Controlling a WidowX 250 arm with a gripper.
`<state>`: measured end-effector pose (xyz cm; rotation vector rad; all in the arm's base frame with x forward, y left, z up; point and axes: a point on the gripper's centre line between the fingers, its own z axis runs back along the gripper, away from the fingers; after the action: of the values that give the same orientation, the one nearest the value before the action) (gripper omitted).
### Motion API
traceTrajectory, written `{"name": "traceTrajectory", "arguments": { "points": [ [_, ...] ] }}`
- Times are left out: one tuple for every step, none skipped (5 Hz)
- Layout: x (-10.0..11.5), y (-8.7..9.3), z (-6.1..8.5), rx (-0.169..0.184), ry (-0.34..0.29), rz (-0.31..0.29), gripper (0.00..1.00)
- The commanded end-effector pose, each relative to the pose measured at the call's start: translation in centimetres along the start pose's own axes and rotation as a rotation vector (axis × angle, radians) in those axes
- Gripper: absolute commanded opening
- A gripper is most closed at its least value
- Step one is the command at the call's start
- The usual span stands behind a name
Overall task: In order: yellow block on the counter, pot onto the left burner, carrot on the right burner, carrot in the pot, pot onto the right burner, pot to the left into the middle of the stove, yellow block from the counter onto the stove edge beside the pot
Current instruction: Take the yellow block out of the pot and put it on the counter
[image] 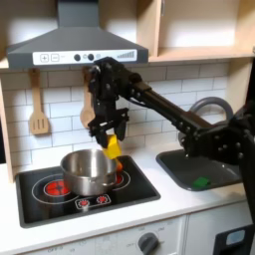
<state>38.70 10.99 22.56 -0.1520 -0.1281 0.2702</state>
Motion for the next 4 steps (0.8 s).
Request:
{"name": "traceTrajectory", "arguments": {
  "points": [
    [-2.4, -1.8, -0.8, 0.017, 0.012, -0.090, 0.00],
    [-3.3, -2.2, -1.5, 0.033, 0.018, -0.127, 0.00],
    [-3.9, -2.1, -1.9, 0.068, -0.009, -0.167, 0.00],
    [-4.5, -1.6, -3.2, 0.128, -0.018, -0.208, 0.00]
  ]
}}
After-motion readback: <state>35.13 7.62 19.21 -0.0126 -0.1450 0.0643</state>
